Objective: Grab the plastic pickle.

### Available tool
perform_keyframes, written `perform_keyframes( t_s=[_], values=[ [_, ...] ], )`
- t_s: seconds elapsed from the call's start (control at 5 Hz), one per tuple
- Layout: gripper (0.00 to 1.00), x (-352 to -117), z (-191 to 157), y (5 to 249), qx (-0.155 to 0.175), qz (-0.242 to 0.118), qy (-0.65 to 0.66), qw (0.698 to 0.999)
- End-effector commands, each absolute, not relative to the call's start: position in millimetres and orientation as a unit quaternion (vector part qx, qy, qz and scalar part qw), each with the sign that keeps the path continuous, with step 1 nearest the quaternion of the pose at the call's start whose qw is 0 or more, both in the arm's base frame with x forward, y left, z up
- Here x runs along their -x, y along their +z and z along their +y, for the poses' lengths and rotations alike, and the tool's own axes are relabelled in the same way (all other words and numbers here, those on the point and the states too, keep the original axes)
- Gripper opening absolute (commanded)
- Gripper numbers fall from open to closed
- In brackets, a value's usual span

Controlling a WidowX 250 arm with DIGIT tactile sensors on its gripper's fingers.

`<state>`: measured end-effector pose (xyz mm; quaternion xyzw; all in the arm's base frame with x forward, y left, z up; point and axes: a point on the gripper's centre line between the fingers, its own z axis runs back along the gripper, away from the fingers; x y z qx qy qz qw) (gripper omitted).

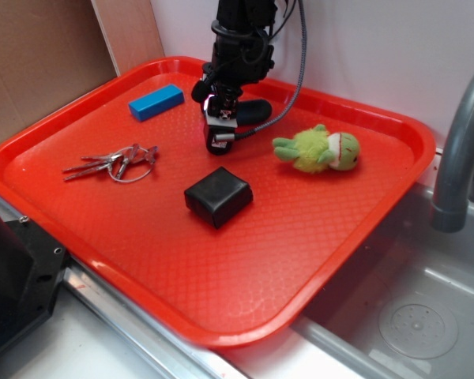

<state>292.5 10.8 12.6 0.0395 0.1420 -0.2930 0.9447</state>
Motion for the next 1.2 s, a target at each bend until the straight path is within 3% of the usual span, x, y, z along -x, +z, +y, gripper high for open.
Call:
perform_keyframes(
  t_s=[0.0,0.2,0.4,0.6,0.8,1.0],
  values=[
    [0.0,-294,3,16,-0.037,0.132,-0.286,0.948],
    [0.0,-298,1,29,-0.027,0.117,-0.285,0.951],
    [0.0,-288,4,79,-0.03,0.09,-0.232,0.968],
    [0.0,-242,2,129,-0.027,0.026,-0.109,0.993],
    [0.0,-192,-2,174,-0.035,-0.025,-0.008,0.999],
    [0.0,-180,5,224,-0.027,-0.024,0.029,0.999]
  ],
)
